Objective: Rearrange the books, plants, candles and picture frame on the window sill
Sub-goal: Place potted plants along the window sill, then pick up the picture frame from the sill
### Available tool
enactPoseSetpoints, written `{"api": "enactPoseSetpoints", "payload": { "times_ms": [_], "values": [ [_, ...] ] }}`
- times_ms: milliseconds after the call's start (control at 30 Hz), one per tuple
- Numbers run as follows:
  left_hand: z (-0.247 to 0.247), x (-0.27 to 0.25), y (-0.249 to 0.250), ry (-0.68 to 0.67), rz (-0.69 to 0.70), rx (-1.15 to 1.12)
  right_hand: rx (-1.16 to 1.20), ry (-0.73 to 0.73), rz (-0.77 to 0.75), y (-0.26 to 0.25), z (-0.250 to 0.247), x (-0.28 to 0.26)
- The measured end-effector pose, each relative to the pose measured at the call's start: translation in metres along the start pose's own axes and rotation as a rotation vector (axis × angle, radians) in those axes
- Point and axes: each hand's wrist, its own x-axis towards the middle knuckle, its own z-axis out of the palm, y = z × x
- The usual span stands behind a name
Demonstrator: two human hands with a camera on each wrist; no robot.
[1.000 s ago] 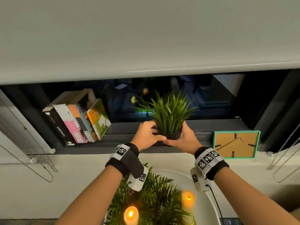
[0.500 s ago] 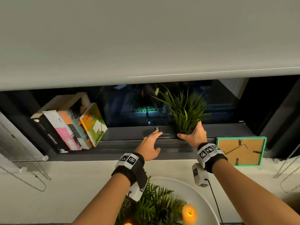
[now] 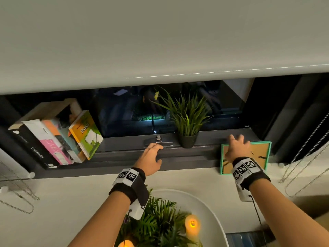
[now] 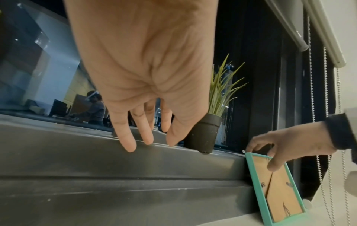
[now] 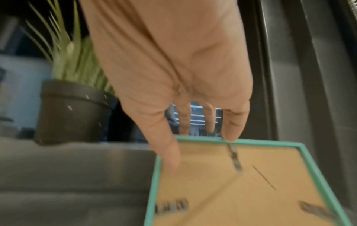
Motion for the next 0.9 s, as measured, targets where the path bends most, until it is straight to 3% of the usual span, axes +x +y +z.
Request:
{"api": "enactPoseSetpoints", "payload": {
  "times_ms": [133, 267, 367, 600, 767, 900],
  "values": [
    [0.004, -0.012, 0.008, 0.005, 0.028, 0.037, 0.092, -0.046, -0.011, 0.013, 0.012, 0.0],
    [-0.001, -0.024, 0.01, 0.013, 0.047, 0.064, 0.151, 0.081, -0.072, 0.016, 0.016, -0.006],
    [-0.009, -0.032, 0.011, 0.035, 0.084, 0.117, 0.162, -0.035, -0.125, 0.018, 0.003, -0.017],
    [-0.021, -0.045, 0.012, 0.154, 0.183, 0.127, 0.424, -0.138, -0.368, 0.024, -0.052, -0.09],
    [-0.031, -0.058, 0.031, 0.189, 0.236, 0.056, 0.53, -0.073, -0.655, 0.009, -0.112, -0.156],
    [-0.052, -0.072, 0.04, 0.183, 0.209, -0.038, 0.749, -0.079, -0.898, -0.018, -0.151, -0.19]
  ]
}}
